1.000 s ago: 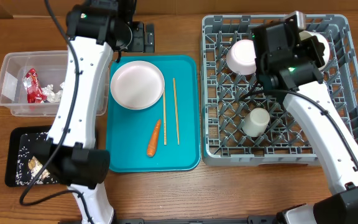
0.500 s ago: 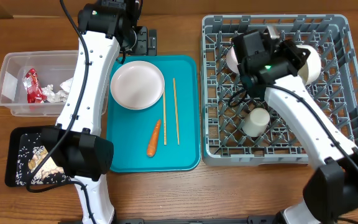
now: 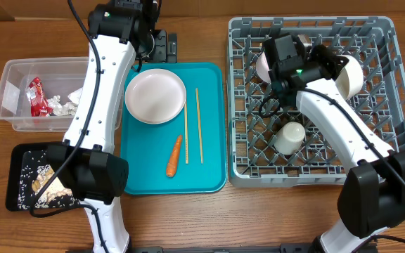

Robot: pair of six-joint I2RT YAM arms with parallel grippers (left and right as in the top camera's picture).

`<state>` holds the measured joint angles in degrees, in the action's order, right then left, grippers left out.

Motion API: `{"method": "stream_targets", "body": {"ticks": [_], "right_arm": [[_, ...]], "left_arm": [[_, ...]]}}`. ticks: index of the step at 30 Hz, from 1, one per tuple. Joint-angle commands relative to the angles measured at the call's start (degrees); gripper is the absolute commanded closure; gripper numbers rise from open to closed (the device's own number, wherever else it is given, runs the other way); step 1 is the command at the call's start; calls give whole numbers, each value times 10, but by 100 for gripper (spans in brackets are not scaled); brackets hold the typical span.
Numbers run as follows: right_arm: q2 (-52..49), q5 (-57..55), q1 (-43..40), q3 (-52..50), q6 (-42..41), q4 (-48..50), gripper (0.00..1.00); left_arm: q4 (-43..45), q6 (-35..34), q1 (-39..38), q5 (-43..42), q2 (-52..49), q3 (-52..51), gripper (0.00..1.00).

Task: Sort waste into correct bins and load items into the dishwasher
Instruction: 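Lower the second pink bowl into the rack with the right gripper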

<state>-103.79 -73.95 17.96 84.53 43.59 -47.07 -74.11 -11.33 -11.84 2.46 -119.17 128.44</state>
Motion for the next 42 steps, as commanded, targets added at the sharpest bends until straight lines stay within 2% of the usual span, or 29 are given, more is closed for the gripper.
{"method": "stream_targets", "body": {"ticks": [1,13,38,42], "right_arm": [[-1,-1,0,-3,17,5,96],[-1,16,0,-67,32,18,96],[-1,40,45,-70,29,20,96],[-1,66,52,-70,6,15,96]], "left_arm": [[0,15,2,10,-7,11,0],[0,15,2,10,-7,11,0],[0,15,2,10,-7,11,0],[0,15,2,10,-7,11,0]]}}
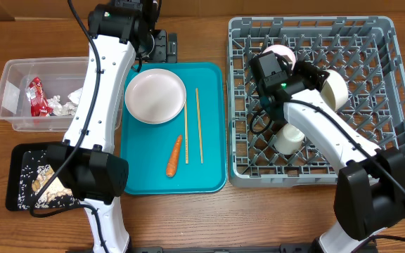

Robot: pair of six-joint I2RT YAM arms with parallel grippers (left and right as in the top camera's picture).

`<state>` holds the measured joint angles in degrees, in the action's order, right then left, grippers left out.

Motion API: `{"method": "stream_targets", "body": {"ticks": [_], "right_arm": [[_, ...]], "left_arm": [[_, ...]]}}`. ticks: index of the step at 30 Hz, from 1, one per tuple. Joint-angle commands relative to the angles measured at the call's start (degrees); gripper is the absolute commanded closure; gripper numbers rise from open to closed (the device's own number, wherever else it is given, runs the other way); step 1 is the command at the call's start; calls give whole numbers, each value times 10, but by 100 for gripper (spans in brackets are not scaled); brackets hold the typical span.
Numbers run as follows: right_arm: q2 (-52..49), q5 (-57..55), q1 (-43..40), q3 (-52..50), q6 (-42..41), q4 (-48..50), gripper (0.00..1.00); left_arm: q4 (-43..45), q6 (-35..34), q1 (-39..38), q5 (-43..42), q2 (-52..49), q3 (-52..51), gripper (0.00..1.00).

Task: Sort waste into correct bins and load items into the dishwasher
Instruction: 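Lower the second pink bowl into the rack with the right gripper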

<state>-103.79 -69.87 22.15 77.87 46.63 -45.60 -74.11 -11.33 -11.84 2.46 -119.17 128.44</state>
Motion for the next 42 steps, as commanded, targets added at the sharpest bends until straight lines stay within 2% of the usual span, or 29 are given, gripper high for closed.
{"method": "stream_targets", "body": {"ticks": [1,7,12,14,15,16,27,33,42], "right_arm": [[-1,37,10,-3,-51,-4,96],[-1,67,11,-3,-124,-22,96],[-1,70,25,-3,-137,-23,96],[-1,70,33,-3,-137,-24,89],[-1,70,36,-3,-137,-25,80],[-1,70,40,-3,-137,-25,76],[-1,92,68,-3,-171,-25,49],[3,164,84,-2,-233,-25,42],[80,353,54,35,-390,-42,42]], "left_arm": [[0,15,2,10,-7,11,0],[0,15,2,10,-7,11,0],[0,15,2,10,-7,11,0],[0,15,2,10,-7,11,0],[0,15,2,10,-7,11,0],[0,15,2,10,-7,11,0],[0,15,2,10,-7,11,0],[0,15,2,10,-7,11,0],[0,15,2,10,-7,11,0]]}}
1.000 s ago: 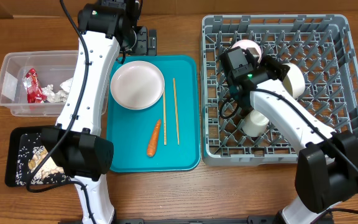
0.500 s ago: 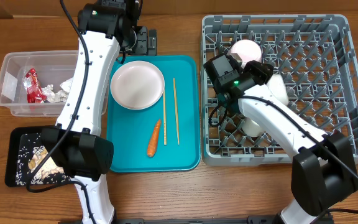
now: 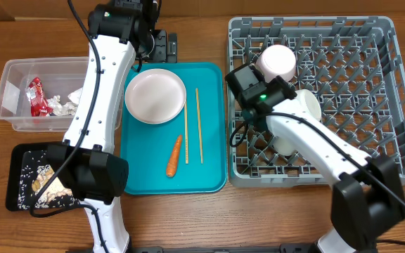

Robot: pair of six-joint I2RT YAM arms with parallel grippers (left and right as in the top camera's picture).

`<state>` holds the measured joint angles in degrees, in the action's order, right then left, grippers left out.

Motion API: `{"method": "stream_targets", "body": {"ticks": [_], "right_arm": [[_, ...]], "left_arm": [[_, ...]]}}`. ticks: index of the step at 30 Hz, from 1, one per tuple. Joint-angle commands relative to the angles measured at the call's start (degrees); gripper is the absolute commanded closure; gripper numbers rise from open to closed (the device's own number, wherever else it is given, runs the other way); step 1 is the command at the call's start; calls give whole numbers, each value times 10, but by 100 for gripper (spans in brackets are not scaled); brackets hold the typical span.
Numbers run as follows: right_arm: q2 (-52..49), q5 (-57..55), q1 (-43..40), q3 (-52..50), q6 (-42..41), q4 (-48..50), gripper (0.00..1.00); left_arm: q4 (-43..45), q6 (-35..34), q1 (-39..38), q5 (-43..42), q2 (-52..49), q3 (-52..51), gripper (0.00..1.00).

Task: Sort waste into correct bins and load items into the dishwasher
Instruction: 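Lower the second pink bowl into the rack with the right gripper, then open the right gripper and lift it out of the rack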

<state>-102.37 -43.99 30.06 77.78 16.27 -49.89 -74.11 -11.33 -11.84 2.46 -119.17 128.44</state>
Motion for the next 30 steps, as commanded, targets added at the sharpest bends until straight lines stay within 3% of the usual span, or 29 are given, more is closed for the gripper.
{"method": "stream_targets", "body": {"ticks": [1,5,6,9,10,18,30], "right_arm": [[80,114,-35,39,-102,0,42],[138,198,-83,49,-161,1,47],[152,220,-97,49,-179,1,53],[186,287,-148,49,-226,-4,92],[192,305,-165,49,-238,-9,96],[174,468,-282,38,-256,-70,96],[73,471,-306,32,-288,-112,96]], "left_arm": [[0,15,2,10,-7,11,0],[0,15,2,10,-7,11,0],[0,15,2,10,-7,11,0],[0,15,2,10,-7,11,0],[0,15,2,10,-7,11,0],[0,15,2,10,-7,11,0],[0,15,2,10,-7,11,0]]}}
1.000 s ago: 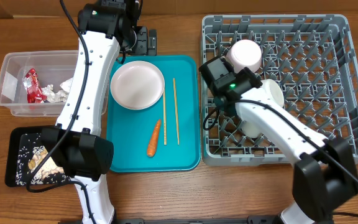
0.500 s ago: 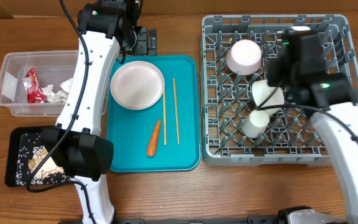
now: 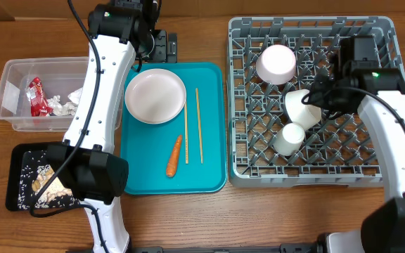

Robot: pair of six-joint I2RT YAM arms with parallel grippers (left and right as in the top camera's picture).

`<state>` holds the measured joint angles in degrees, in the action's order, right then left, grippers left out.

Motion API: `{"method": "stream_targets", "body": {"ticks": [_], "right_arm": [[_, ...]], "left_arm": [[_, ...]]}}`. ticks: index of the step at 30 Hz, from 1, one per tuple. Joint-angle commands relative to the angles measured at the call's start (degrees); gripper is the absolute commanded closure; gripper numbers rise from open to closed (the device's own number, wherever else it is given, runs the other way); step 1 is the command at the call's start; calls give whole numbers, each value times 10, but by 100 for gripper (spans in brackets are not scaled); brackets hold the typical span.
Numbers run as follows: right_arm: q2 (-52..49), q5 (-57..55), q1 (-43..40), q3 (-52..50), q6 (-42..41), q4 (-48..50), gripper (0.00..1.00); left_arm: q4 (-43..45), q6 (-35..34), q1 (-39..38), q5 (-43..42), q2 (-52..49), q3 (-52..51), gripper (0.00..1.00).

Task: Sort waste into correct bins and load items into the dishwasher
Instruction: 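Open the right gripper and lift it out of the rack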

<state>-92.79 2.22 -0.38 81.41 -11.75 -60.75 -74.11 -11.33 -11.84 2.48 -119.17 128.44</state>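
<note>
The grey dish rack (image 3: 382,151) holds a pink-white bowl (image 3: 276,63), a white cup on its side (image 3: 301,107) and a second white cup (image 3: 289,138). My right gripper (image 3: 318,98) reaches in from the right and sits at the tilted cup's right rim; its jaws are too dark to read. On the teal tray (image 3: 213,179) lie a white plate (image 3: 155,96), two chopsticks (image 3: 199,126) and a carrot (image 3: 174,156). My left gripper (image 3: 164,46) hangs at the tray's far edge, just beyond the plate, its jaws unclear.
A clear bin (image 3: 9,70) with wrappers and crumpled paper stands at the left. In front of it is a black tray (image 3: 16,158) with food scraps. The left arm stretches along the tray's left side.
The right arm was over the rack's left edge with the white cup at its fingers. Now it comes in from the rack's right side, and the cup lies almost where it was.
The white cup was at the rack's far right in my right gripper, then nearer the middle, then at the rack's centre-left. It lies there now, with the right arm on the opposite side. The left arm and the tray's items have not moved.
</note>
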Motion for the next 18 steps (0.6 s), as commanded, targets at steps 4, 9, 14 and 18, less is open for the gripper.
{"method": "stream_targets", "body": {"ticks": [4,9,14,18], "right_arm": [[-55,12,-1,-5,-37,-18,96],[-75,79,0,-5,-37,-28,96],[-75,179,0,-4,-28,-29,96],[-75,186,0,0,-2,-28,96]], "left_arm": [[0,15,2,10,-7,11,0],[0,15,2,10,-7,11,0],[0,15,2,10,-7,11,0],[0,15,2,10,-7,11,0]]}}
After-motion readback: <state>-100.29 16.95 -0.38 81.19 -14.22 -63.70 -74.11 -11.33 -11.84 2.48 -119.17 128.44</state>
